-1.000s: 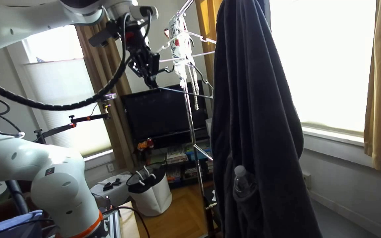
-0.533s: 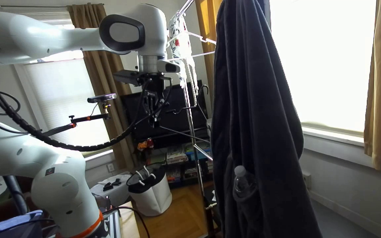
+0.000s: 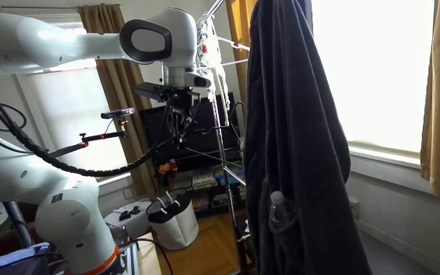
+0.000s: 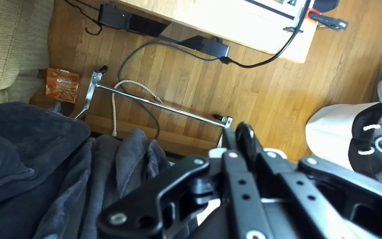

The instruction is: Move the empty black clothes hanger from the top rail to the bottom rail

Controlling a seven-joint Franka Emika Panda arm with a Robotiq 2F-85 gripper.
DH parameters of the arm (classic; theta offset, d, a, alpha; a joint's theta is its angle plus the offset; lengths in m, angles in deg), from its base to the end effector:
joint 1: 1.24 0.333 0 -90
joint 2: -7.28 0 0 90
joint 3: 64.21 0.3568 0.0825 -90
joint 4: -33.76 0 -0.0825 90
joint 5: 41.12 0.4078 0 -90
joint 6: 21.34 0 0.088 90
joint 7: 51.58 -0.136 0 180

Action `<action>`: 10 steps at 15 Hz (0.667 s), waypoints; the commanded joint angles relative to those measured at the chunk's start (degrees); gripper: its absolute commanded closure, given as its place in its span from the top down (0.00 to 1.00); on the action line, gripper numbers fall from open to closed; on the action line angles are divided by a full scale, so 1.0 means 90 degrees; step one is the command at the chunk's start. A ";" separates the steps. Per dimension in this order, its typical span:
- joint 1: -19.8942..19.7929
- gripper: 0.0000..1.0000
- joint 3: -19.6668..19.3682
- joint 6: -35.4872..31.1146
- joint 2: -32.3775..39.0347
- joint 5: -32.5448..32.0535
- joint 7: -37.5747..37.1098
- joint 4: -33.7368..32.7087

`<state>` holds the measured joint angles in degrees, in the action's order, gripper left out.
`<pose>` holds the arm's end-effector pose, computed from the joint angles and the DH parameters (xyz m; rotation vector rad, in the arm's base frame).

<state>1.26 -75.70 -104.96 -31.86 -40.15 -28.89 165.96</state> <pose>0.3122 -0.0630 0.5691 -2.9212 -0.4336 0.1971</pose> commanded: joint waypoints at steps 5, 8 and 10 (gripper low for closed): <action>-0.0111 0.02 0.0209 0.0186 0.0089 -0.0227 -0.0074 0.0169; -0.0110 0.02 0.0255 0.0499 0.0212 -0.0266 -0.0080 0.0414; -0.0071 0.02 0.0283 0.0694 0.0343 -0.0195 -0.0068 0.0623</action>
<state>0.86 -74.01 -101.17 -29.68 -41.88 -28.90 168.69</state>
